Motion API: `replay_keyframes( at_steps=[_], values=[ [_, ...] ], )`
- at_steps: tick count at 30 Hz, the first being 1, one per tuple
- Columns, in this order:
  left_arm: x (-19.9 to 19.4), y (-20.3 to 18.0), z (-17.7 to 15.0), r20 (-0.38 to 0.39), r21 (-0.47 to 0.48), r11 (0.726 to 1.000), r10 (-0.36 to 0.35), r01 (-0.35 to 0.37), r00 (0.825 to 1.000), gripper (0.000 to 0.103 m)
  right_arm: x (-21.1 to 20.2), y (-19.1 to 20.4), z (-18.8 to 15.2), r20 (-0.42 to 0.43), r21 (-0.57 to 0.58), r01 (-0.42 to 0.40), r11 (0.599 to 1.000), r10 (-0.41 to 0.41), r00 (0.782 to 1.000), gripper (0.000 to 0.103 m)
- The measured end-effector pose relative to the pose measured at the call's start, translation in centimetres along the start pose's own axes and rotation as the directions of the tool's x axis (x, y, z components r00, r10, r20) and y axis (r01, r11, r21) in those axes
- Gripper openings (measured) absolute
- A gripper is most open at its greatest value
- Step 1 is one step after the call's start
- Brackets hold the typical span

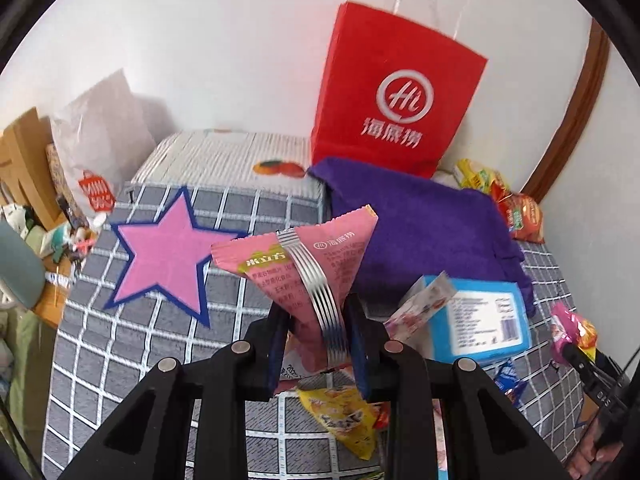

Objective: Organize snacks
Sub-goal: 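Carry both packets over the purple towel, lowering them onto it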

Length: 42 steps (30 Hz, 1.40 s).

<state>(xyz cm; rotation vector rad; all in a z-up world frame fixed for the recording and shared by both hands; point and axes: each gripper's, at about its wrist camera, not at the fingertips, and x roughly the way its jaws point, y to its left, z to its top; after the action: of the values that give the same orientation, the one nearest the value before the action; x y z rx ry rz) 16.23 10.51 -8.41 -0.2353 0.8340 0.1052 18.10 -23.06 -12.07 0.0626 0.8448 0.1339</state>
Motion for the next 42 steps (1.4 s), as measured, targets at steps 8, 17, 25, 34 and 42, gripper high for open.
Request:
replay_keyframes(
  at_steps=[8, 17, 25, 34, 42],
  values=[
    [-1.0, -2.6, 3.1, 0.028, 0.048, 0.997, -0.058, 0.057, 0.998, 0.026, -0.6, 2.3, 5.4, 0.075, -0.025, -0.088, 0.996, 0.09, 0.993, 0.077],
    [-0.8, -4.8, 7.0, 0.068, 0.092, 0.992, -0.098, 0.091, 0.993, 0.026, 0.1, 6.5, 11.4, 0.137, -0.098, -0.135, 0.986, 0.148, 0.98, 0.077],
    [1.3, -5.9, 10.0, 0.069, 0.091, 0.992, -0.097, 0.091, 0.993, 0.027, 2.7, 9.1, 16.5, 0.161, -0.124, -0.16, 0.979, 0.179, 0.971, 0.077],
    [5.0, -6.5, 11.9, 0.032, 0.092, 0.992, -0.094, 0.091, 0.995, 0.026, 8.0, 8.7, 19.3, 0.127, -0.112, -0.173, 0.978, 0.187, 0.974, 0.077],
    [10.3, -7.7, 13.2, -0.039, 0.031, 0.988, -0.153, 0.154, 0.987, 0.026, 11.8, 5.1, 19.2, 0.011, -0.093, -0.143, 0.985, 0.144, 0.989, 0.077]
  ],
)
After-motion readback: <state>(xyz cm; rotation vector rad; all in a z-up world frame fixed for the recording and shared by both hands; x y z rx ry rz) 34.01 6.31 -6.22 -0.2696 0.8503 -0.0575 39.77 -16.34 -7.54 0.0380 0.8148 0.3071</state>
